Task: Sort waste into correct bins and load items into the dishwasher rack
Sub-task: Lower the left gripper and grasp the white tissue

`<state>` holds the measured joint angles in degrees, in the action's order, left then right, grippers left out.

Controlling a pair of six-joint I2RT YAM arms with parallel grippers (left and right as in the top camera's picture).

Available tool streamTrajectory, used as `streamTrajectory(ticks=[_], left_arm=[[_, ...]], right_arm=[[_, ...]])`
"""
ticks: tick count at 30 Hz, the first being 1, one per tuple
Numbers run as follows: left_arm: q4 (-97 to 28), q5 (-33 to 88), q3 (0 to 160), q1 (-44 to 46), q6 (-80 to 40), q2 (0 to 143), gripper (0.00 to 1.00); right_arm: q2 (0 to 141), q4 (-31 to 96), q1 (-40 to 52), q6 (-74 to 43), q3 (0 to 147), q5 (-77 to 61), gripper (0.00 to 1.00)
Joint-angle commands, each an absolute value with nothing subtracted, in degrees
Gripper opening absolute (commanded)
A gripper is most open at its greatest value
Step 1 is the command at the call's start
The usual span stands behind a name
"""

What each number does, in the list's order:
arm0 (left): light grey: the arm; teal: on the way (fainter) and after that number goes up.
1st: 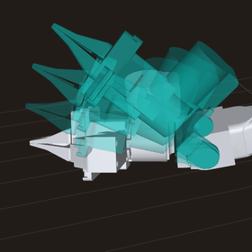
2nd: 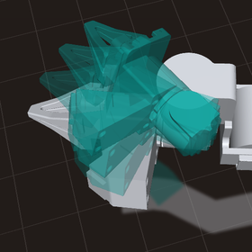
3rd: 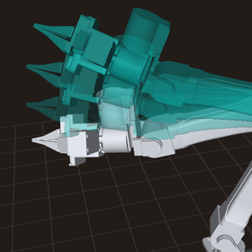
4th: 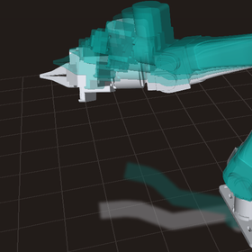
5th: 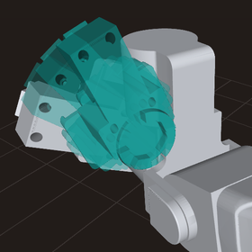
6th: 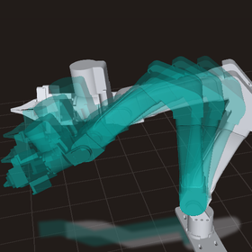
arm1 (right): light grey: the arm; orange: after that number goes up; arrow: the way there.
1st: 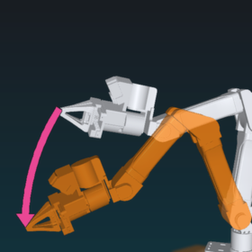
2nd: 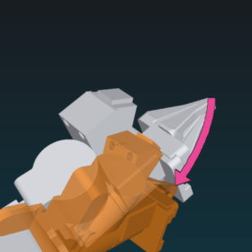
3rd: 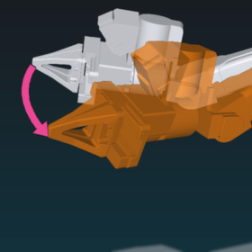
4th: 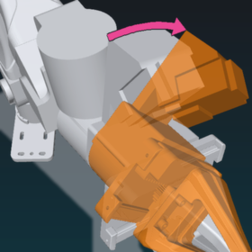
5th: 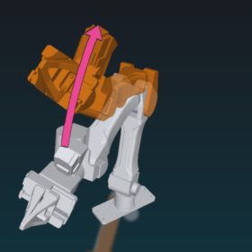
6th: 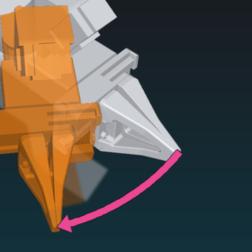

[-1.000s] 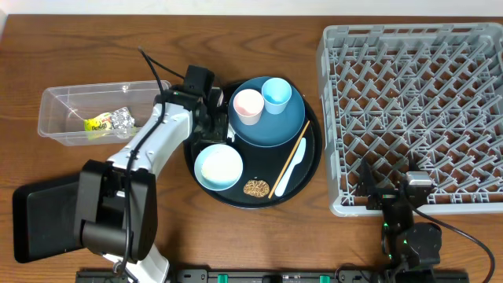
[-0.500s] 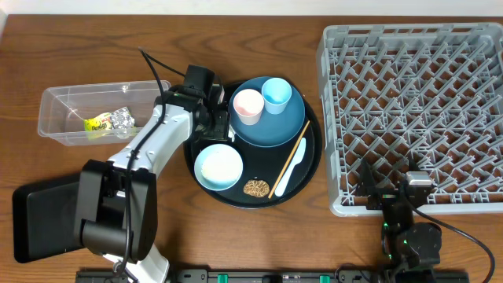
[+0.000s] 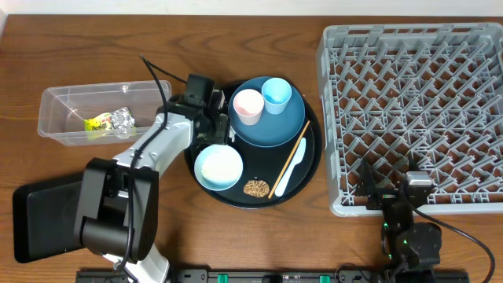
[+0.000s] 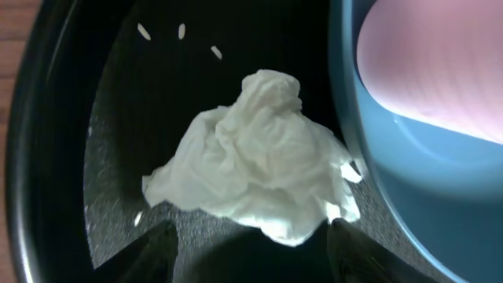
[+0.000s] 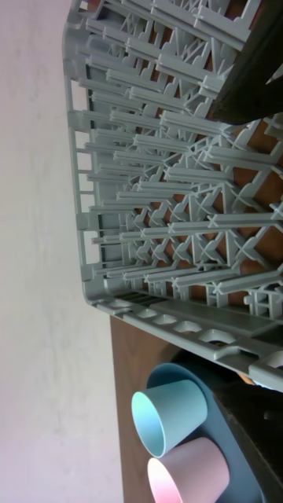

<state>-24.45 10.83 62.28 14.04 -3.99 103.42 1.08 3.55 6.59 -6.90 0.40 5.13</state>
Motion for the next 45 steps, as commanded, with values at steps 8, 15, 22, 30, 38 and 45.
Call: streamTrajectory(ticks=[8,15,22,30,38,45], left_arm=[[-20.2,11.4,59.6,14.2,-3.0,103.7,0.49],[-19.4,11.3,59.7,14.2,-3.0,103.7,0.14],[-19.4,11.4,61.1,14.2,-3.0,102.5,0.06],[-19.6,10.5,63.1,14.1,-5.0,90.4,0.06],[-20.4,5.1,63.1,14.0,-6.7,74.9,0.06],[-23.0,5.1,63.1,14.1,-6.7,75.3,0.06]], right_arm=[[1.0,3.7,6.1,-6.1,0.3,5.4,0.99],[1.0,3.7,6.1,-6.1,0.3,5.3,0.99],[1.0,3.7,6.1,-6.1,0.3,5.3,0.99],[1.0,3.7,6.1,-6.1,0.3,5.3,0.99],[1.0,3.7,6.1,-6.1,0.3,5.3,0.99],[1.0,3.7,6.1,-6.1,0.3,5.3,0.99]])
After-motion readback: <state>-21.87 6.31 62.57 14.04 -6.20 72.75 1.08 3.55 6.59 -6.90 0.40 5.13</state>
